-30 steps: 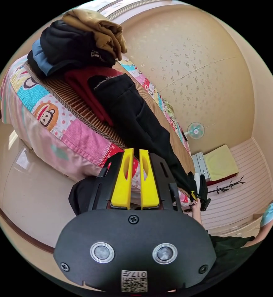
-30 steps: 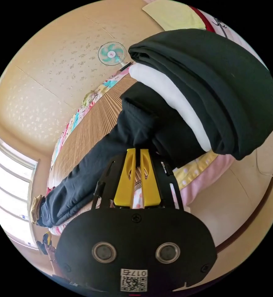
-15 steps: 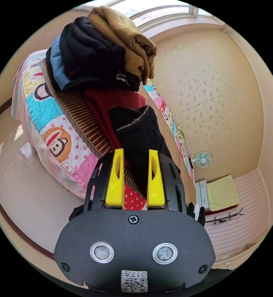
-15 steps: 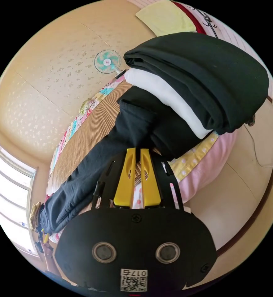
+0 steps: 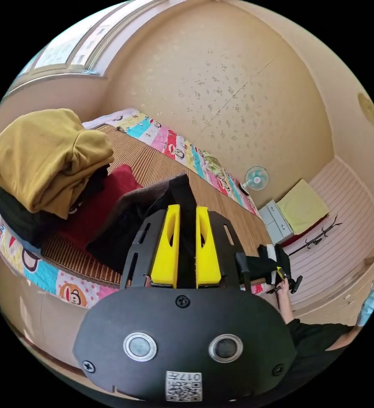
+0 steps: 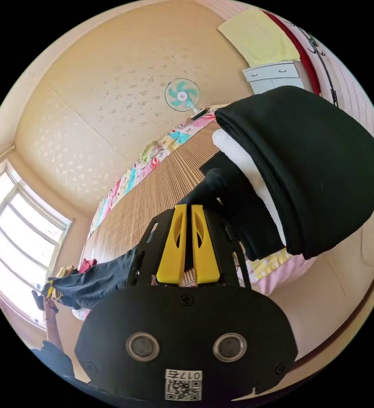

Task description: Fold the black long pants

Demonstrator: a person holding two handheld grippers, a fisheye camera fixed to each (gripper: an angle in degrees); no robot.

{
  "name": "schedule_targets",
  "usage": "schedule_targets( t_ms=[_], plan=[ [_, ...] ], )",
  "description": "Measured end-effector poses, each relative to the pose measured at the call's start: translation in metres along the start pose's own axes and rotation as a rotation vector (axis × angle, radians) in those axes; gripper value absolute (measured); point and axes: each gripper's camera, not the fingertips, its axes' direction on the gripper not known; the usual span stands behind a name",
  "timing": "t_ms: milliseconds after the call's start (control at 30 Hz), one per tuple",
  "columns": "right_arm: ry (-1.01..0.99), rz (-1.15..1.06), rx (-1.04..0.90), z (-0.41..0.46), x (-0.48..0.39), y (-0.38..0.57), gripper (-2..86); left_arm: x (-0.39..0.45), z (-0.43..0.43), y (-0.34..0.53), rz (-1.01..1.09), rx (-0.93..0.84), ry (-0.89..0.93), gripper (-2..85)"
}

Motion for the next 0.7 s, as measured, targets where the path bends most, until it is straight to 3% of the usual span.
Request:
schedule_targets(
  t_ms=[67,133,267,367,533,700],
  plan=[
    [0.039,0.029,-0.016,0.006,0.015,0.014,2.1,-0.046,-0.009,0.032,-0.066,0.051,-0.021,6.4],
    [0.159,0.042,-0.164,0.038,0.038,0.032,2.2,-0.091,-0.007,0.062,-0.179,0.048,-0.037,6.5],
    [0.131,-0.031,-0.182,0.047,0.048,0.042,2.3,-0.157,-0.006,0.116,-0.335,0.041,-0.045,6.5],
    [0.143,-0.063,-0.173,0.037,0.024,0.027,2.2,-0.172,-0.012,0.126,-0.361,0.071,0.001,6.6],
    [0.026,-0.321,-0.103,0.007,-0.047,-0.017,2.1,-0.176,-0.020,0.106,-0.367,0.048,0.000,6.8],
    [0.085,-0.345,-0.147,0.026,-0.017,-0.009,2.3,-0.189,-0.024,0.117,-0.364,0.058,0.018,7.1]
  ],
)
